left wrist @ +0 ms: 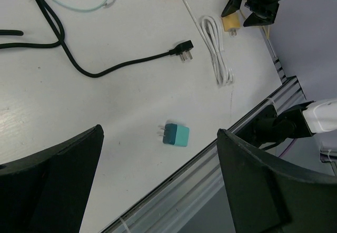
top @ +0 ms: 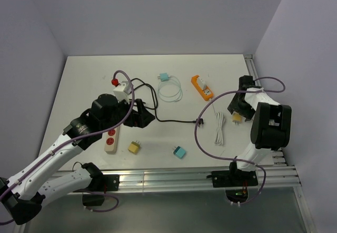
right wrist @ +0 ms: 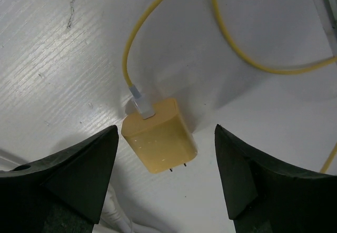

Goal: Insert the plug

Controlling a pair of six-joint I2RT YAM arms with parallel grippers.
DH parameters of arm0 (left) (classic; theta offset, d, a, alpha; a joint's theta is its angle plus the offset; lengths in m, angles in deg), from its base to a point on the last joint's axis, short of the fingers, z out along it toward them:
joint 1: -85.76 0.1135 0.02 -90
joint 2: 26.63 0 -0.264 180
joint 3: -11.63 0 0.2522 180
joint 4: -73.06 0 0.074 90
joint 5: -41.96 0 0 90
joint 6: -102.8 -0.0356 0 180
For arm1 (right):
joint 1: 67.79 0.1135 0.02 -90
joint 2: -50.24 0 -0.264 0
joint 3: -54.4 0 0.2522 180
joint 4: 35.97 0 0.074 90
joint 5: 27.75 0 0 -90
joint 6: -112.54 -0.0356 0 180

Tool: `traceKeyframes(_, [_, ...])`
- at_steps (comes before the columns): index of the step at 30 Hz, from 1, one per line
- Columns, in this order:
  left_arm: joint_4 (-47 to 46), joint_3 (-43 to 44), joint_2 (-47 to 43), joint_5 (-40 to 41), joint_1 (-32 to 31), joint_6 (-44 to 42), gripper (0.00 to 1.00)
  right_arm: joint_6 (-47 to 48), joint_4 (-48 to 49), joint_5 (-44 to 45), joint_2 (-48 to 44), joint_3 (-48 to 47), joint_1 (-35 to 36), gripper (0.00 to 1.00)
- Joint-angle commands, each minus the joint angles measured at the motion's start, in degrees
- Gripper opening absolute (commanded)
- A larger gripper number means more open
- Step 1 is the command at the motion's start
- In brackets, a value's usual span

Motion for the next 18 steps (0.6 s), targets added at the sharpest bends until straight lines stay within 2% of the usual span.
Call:
traceKeyframes(1, [-0.8, 2.5, 0.3, 0.9, -0.2, -0.7, 0.95, 1.1, 2.1, -1.0, 0.8, -0.8, -0.3, 0.80])
traceKeyframes(6, [-1.0, 2.4, 1.4, 0.3, -0.1, -0.1, 0.94, 1.1, 3.2, -2.2, 1.5, 0.2, -0.3, 0.72])
traceKeyframes(12, [-0.9, 2.6, 2.5, -0.7, -0.1, 1.2, 0.94, 1.3, 4.1, -4.1, 0.6, 0.8, -0.3, 0.54])
traceKeyframes(15, [0.0, 3.3, 2.8, -0.7, -0.1, 1.6, 0.93, 1.2, 6.7, -4.3, -2.5, 2.7, -0.2, 0.30])
traceKeyframes(17, [0.6, 3.9, 2.5, -0.3, -0.2, 2.1, 0.92, 1.2, 7.7, -4.8, -5.5, 3.5, -0.2, 0.00])
traceKeyframes(18, [1.5, 4.1, 2.3, -0.1, -0.1, 2.4, 0.91, 0.9, 7.4, -4.8, -6.1, 3.2, -0.2, 0.00])
